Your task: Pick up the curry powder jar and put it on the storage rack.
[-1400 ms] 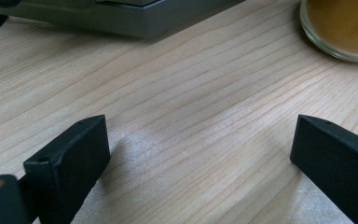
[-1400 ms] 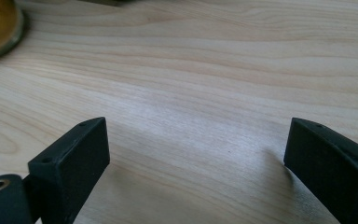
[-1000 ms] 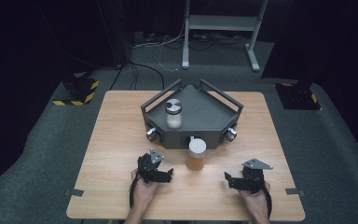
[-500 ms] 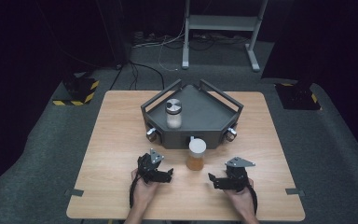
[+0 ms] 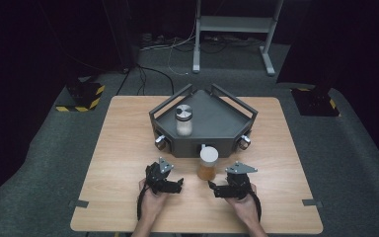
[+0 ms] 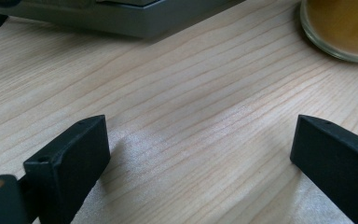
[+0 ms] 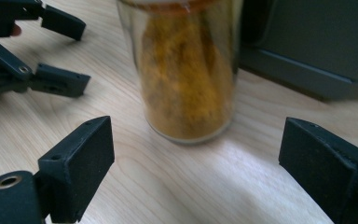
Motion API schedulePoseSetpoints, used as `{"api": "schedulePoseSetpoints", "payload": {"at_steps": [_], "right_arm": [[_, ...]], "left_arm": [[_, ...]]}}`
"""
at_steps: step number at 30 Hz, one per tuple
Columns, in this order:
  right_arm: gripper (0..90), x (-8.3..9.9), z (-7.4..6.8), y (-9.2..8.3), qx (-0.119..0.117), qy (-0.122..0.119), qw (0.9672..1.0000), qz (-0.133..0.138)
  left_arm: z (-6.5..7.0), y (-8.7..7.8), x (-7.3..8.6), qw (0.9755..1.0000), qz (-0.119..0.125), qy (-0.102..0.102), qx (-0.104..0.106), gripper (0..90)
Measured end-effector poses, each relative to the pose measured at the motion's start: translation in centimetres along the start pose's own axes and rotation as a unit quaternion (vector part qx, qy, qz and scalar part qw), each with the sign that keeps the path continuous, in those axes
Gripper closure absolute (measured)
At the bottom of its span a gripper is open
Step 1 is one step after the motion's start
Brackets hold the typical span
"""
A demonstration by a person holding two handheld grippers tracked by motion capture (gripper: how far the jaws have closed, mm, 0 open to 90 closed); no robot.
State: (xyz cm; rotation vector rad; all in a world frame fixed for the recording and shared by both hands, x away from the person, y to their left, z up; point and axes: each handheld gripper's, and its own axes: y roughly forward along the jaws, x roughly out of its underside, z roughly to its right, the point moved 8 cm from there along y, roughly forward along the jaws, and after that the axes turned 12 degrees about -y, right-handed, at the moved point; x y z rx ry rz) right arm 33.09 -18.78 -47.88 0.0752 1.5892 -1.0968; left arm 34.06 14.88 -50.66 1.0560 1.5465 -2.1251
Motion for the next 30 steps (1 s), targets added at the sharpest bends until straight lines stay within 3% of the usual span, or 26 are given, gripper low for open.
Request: {"api": "schedulePoseSetpoints", "payload": {"at_steps": [16,30], "right_arm": [[10.7,-2.6,-0.6,0.7,0.001,-0.014,0.9997,0.018],[12.3,-3.8,-0.6,1.4,0.006,-0.014,0.9996,0.022]], "left_arm": [[0.0,0.0,0.0,1.0,0.0,0.0,0.0,4.6],[0.0,0.0,0.0,1.0,0.0,0.0,0.0,4.6]]}}
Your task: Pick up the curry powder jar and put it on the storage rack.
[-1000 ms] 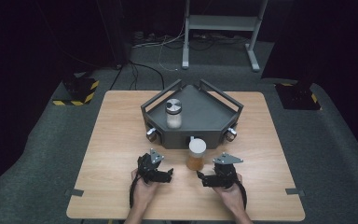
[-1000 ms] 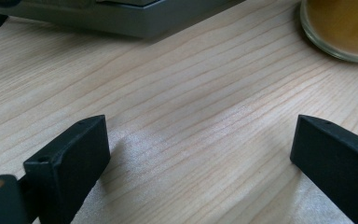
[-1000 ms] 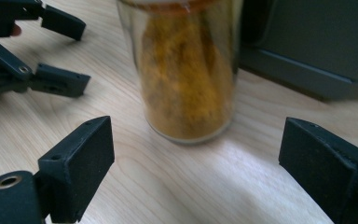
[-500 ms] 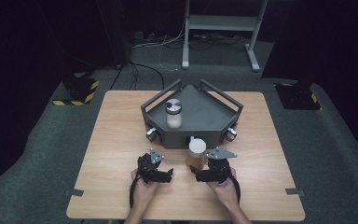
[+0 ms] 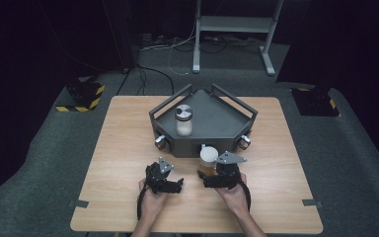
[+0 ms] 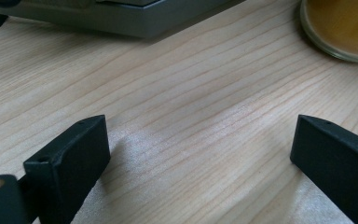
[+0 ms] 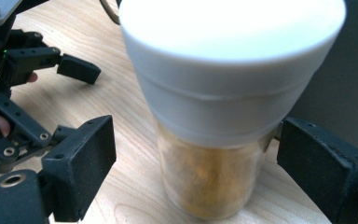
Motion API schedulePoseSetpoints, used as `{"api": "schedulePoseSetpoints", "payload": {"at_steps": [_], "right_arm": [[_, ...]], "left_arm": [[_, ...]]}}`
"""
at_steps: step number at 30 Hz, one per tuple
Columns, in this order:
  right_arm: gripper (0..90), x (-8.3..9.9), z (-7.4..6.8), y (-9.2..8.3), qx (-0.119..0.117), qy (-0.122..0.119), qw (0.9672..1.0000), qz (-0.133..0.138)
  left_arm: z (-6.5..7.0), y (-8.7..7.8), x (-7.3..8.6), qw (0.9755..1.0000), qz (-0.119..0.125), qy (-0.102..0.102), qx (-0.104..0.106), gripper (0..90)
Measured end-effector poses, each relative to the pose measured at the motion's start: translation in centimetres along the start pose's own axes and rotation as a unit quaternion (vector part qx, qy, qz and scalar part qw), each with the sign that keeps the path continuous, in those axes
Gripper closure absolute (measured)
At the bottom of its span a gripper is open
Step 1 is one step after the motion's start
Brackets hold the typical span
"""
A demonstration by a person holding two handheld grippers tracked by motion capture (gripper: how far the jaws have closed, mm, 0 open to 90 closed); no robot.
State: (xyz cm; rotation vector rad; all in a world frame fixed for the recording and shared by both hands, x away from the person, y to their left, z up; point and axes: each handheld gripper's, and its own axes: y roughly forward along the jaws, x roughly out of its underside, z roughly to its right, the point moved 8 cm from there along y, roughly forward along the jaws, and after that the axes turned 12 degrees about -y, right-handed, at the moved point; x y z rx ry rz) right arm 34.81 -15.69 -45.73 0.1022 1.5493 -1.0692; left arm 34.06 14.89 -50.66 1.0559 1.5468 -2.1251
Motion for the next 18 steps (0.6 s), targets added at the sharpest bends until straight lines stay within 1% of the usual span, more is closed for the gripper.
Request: {"api": "schedulePoseSetpoints", "payload": {"at_steps": [2,6,11,18], "right_arm": [[13.1,-0.11,0.1,0.15,0.001,0.006,1.0,0.002],[15.0,-0.4,0.13,0.48,0.008,0.01,0.9999,0.0],[20.0,-0.58,0.09,0.78,0.017,0.01,0.9998,0.002],[25.3,-0.42,-0.15,0.94,0.023,0.003,0.9997,0.006]], "left_arm": [[0.0,0.0,0.0,1.0,0.0,0.0,0.0,4.6],[0.0,0.0,0.0,1.0,0.0,0.0,0.0,4.6],[0.0,0.0,0.0,1.0,0.0,0.0,0.0,4.6],[0.0,0.0,0.0,1.0,0.0,0.0,0.0,4.7]]}}
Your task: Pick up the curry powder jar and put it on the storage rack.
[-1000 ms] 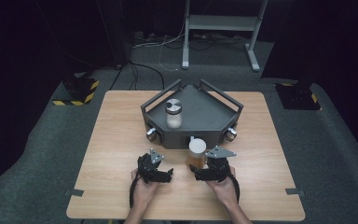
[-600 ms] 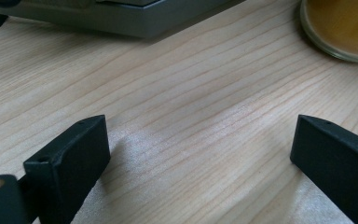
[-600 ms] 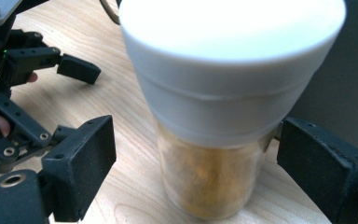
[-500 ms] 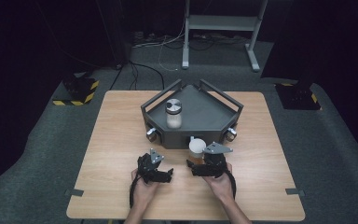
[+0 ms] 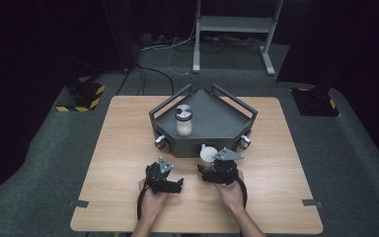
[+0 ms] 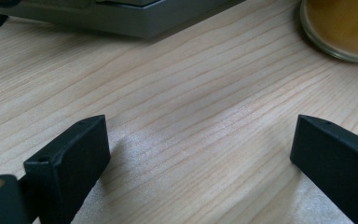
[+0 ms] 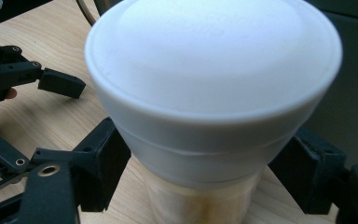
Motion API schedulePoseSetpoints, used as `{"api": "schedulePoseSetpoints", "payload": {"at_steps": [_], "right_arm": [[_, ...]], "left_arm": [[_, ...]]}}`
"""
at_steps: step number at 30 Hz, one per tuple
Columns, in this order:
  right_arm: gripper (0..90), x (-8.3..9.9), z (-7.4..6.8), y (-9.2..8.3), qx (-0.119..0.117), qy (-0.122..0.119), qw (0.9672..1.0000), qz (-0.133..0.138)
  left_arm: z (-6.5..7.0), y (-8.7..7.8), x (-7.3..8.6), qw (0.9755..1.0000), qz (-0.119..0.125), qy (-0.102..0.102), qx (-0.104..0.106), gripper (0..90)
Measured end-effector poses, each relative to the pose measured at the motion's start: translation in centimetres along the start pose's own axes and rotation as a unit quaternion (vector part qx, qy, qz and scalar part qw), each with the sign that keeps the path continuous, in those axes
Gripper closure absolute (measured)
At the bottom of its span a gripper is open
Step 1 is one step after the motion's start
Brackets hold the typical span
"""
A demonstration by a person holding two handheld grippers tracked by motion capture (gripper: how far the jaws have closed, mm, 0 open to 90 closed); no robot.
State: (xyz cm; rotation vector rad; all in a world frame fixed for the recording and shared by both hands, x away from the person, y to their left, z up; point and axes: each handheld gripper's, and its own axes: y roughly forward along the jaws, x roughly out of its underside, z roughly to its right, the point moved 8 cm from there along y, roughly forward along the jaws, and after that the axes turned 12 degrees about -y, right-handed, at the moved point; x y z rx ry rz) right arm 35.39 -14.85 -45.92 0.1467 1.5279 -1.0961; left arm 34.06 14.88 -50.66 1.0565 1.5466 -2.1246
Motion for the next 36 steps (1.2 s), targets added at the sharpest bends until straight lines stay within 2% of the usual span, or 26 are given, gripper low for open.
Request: {"api": "schedulePoseSetpoints", "payload": {"at_steps": [7,22,36], "right_arm": [[31.1,0.23,0.13,-0.15,0.001,-0.002,1.0,0.005],[32.5,0.53,0.0,-0.44,0.006,-0.007,0.9997,0.024],[34.0,0.4,-0.16,-0.71,0.013,-0.021,0.9991,0.034]], "left_arm": [[0.0,0.0,0.0,1.0,0.0,0.0,0.0,4.7],[0.0,0.0,0.0,1.0,0.0,0.0,0.0,4.7],[0.0,0.0,0.0,1.0,0.0,0.0,0.0,4.7]]}}
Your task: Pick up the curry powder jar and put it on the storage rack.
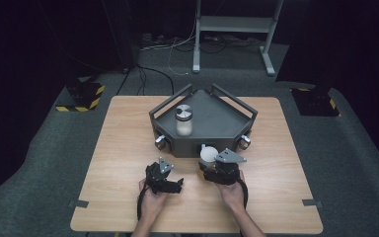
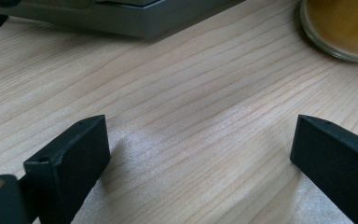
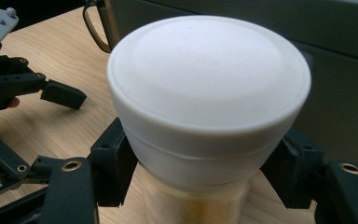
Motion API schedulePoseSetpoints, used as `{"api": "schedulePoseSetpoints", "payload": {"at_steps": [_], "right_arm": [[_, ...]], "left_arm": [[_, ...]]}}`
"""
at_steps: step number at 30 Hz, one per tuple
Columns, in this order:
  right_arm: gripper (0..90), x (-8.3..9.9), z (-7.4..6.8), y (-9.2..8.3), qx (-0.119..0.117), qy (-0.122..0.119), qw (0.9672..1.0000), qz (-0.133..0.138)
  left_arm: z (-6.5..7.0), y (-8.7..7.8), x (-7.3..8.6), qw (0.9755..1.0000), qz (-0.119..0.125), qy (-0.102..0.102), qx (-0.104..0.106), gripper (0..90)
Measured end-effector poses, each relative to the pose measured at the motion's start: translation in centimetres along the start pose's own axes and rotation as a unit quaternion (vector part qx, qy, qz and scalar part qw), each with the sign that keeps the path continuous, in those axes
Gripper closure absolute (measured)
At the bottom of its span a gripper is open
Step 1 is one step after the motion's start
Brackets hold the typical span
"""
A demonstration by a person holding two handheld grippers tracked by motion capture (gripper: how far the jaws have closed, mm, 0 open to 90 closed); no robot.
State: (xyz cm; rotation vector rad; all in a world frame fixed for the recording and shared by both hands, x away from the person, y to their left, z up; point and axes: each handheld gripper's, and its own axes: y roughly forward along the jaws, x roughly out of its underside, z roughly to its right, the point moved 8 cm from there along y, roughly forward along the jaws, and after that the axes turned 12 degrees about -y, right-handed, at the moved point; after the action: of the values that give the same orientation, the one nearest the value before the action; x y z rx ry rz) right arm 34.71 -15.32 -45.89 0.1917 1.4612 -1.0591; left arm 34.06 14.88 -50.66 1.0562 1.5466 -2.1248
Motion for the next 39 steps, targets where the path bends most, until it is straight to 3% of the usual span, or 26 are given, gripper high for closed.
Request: {"api": "schedulePoseSetpoints", "payload": {"at_steps": [25,31,39], "right_arm": [[35.3,-0.9,0.7,-1.3,-0.006,-0.012,0.9997,0.019],[35.3,-1.3,1.6,-2.0,-0.021,-0.004,0.9996,0.019],[35.3,-2.3,2.5,-3.5,-0.028,-0.021,0.9993,0.015]], "left_arm": [[0.0,0.0,0.0,1.0,-0.001,0.003,-0.002,4.6],[0.0,0.0,0.0,1.0,-0.001,0.002,-0.001,4.7],[0.0,0.0,0.0,1.0,-0.001,0.002,-0.001,4.6]]}}
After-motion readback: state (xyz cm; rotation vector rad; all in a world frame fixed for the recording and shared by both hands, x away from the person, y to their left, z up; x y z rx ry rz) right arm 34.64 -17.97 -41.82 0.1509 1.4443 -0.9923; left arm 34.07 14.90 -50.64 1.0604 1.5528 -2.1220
